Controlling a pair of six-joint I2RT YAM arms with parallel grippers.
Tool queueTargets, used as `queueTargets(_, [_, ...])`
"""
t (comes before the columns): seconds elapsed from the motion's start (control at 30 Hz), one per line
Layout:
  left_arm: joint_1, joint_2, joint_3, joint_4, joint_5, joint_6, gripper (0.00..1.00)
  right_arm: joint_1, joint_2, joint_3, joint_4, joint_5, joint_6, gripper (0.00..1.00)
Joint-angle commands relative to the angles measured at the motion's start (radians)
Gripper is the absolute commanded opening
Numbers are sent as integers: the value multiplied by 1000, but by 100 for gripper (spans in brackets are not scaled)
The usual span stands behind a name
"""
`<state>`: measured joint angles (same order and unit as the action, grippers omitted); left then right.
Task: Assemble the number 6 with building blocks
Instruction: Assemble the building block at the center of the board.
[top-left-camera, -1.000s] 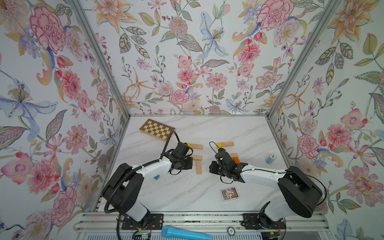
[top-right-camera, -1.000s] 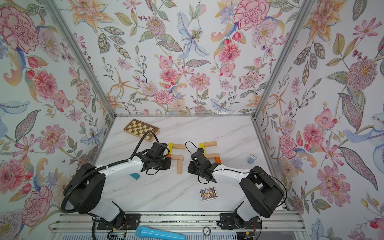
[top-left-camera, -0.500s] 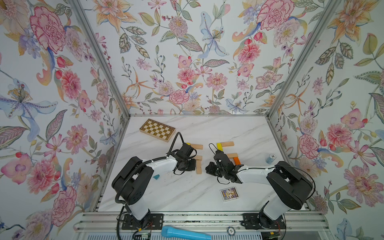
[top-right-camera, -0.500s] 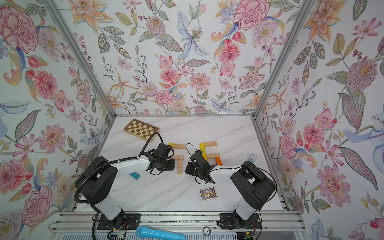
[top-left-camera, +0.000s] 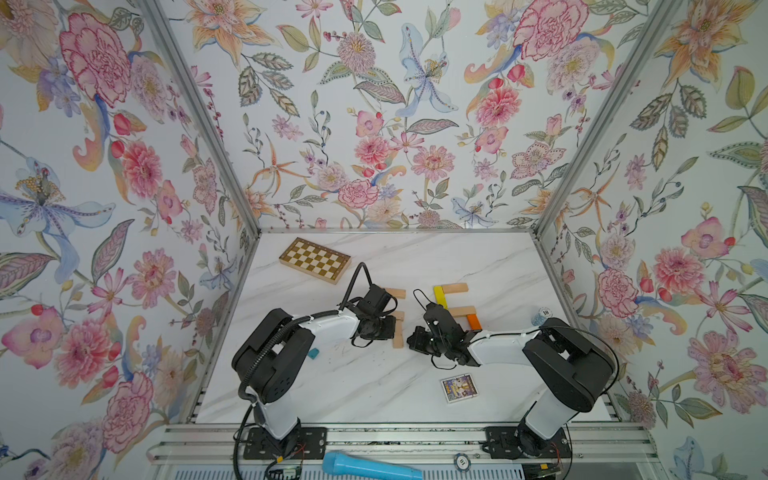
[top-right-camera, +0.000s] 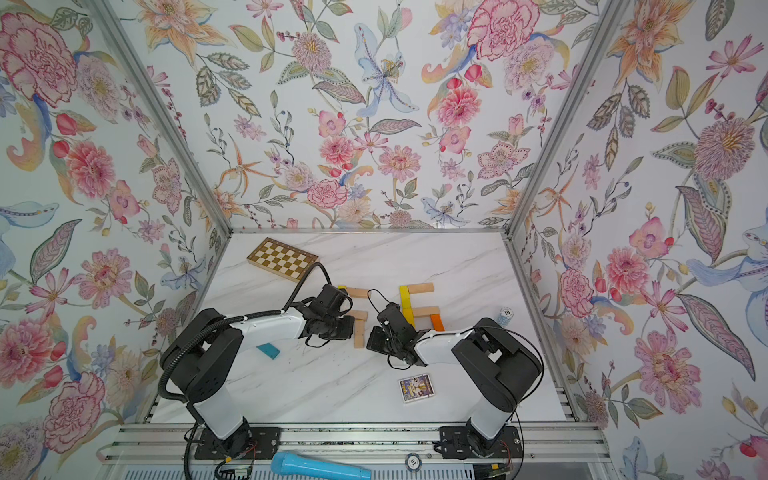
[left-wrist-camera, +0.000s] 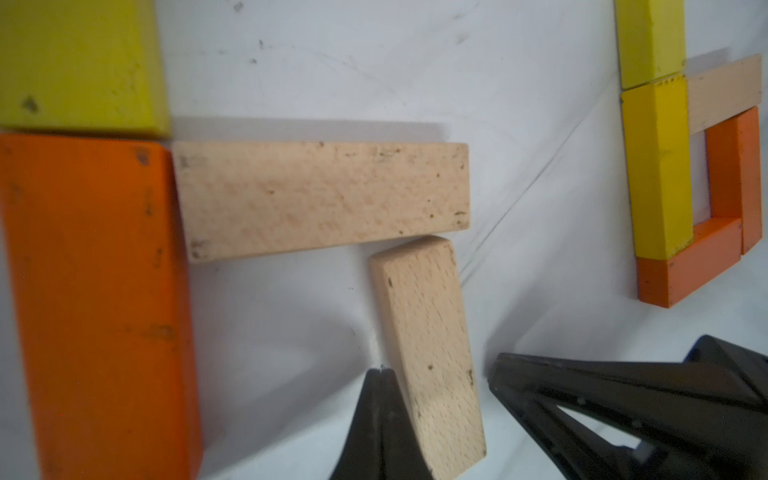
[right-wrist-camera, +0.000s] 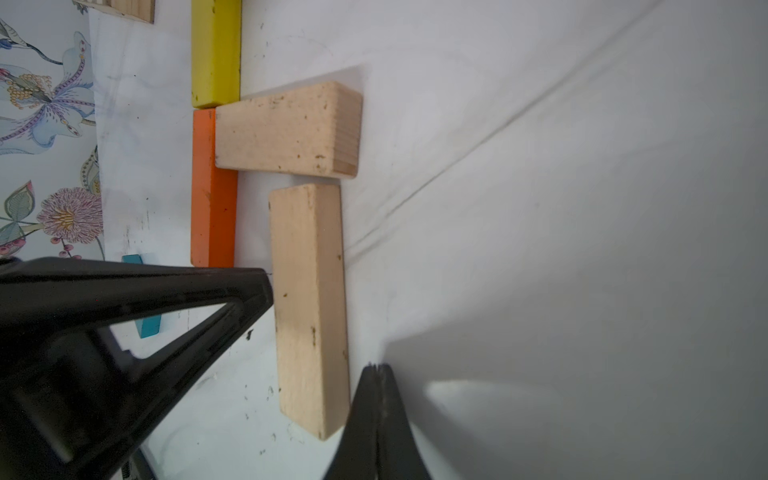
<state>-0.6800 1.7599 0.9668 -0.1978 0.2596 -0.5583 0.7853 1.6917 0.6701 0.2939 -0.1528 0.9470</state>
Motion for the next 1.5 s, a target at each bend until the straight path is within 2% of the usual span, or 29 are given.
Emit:
queueTargets(0.0, [-9,22,12,10,18,-16,0,7,37,23,-10,-20,-4,1])
queueTargets(0.8, [-9,55,42,-1,21,-9,0,12,67,37,-24,-36,-12,0])
queueTargets(1.1, [3,-49,71,-100,-49,6,0,-31,2,33,-64,-9,-49,0])
queueTargets(1.27, [63,-146,75,-169,-75,19,2,-48,-23,39,-86,15,-56,0])
queueTargets(1.47, [193,-273,57,-230,-84,53,12,-45,5,54,-78,18,-35,0])
